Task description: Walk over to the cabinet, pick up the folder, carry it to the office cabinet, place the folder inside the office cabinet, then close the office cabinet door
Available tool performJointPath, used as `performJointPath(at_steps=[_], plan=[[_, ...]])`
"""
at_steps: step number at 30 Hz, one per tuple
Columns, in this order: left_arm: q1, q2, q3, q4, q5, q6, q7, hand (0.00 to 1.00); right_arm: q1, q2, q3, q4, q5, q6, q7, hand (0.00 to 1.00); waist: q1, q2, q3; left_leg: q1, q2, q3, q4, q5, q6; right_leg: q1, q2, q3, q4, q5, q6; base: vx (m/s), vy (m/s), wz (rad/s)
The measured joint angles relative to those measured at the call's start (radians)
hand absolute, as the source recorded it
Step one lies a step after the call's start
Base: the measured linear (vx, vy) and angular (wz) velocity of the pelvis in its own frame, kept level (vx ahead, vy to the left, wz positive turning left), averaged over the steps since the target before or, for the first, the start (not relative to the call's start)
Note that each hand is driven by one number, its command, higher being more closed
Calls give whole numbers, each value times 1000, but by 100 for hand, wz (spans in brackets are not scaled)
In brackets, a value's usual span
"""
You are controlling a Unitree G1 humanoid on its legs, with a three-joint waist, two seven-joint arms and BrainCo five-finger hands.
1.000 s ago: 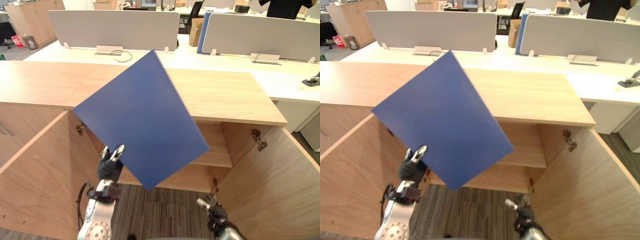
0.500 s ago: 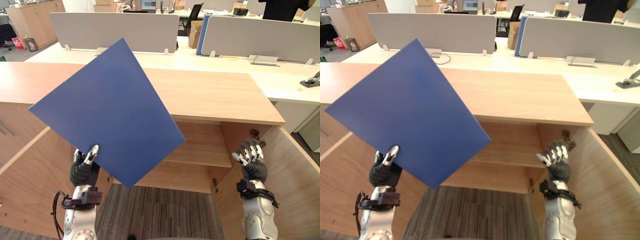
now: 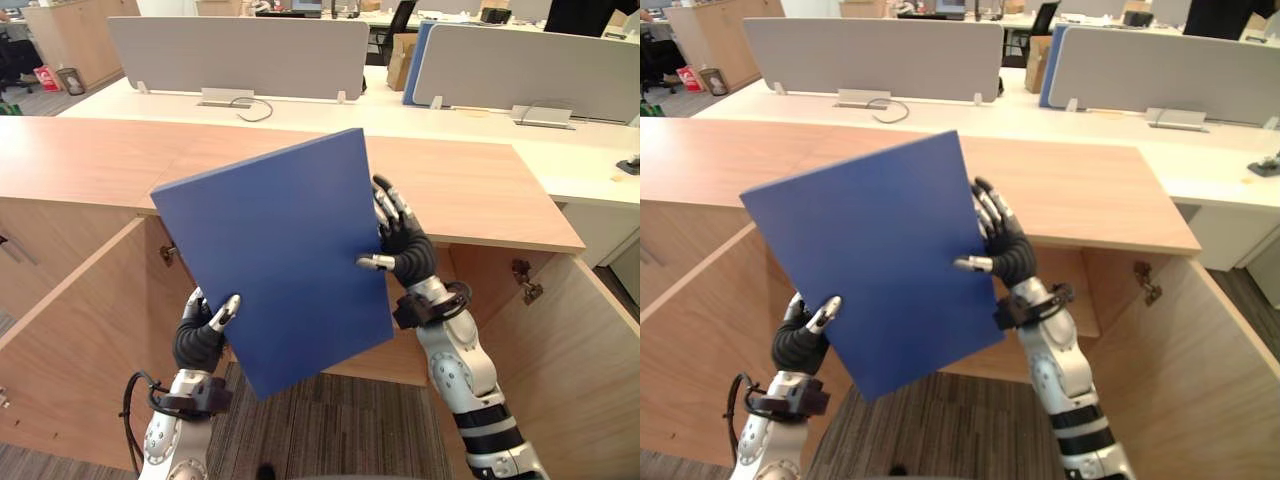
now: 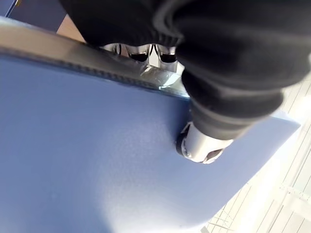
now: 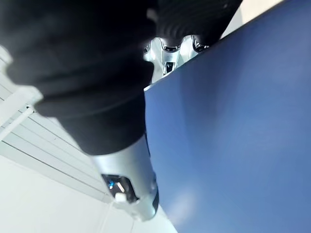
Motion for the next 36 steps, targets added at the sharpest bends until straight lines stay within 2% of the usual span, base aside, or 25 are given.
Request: performJointPath(at_steps=[3,11,13,20,25,27,32,36], plan=[[2,-1,1,0,-1,-13,1,100,-34,-7,16,12,31,-3,-1,0,3,3,1,7,-1,2,-1,0,0,1,-1,1,1,0,0,0,0,0],[27,21,18,0,-10,-42,11,100,-126,-133,149,97,139,-4,-4,0,9,9,-2,8,1,5,-1,1,-1,0,1,5,-2,1,-1,0,0,-1],[36,32,18,-3,-21,-45,11,100,-148,-169,185,111,146,6,-4,0,11,11,-5,8,1,5,0,1,-1,0,1,5,-2,1,-2,0,0,0],[61,51,-5,-10,-32,-36,11,100,-194,-202,225,131,150,17,-4,0,12,21,-20,8,2,4,-1,2,-2,0,2,6,-2,3,-5,0,0,0],[61,69,24,-63,-28,-22,23,100,-160,-191,220,164,145,14,-4,0,15,21,-22,8,3,2,-1,4,-2,0,3,5,-1,4,-6,0,0,0],[61,75,46,-86,-27,-18,25,100,-128,-160,214,162,136,11,-2,0,15,23,-23,8,3,2,-1,5,-3,0,4,5,-1,4,-6,0,0,0],[31,50,95,-153,8,-20,25,100,-62,-70,200,176,-51,26,27,0,20,26,-25,7,3,-2,-1,8,-2,1,4,1,0,4,-7,0,0,0],[31,40,99,-153,18,-20,25,100,-57,-57,198,197,-106,28,33,0,20,26,-26,7,3,-6,-1,11,-2,1,4,-4,2,4,-7,0,0,3]])
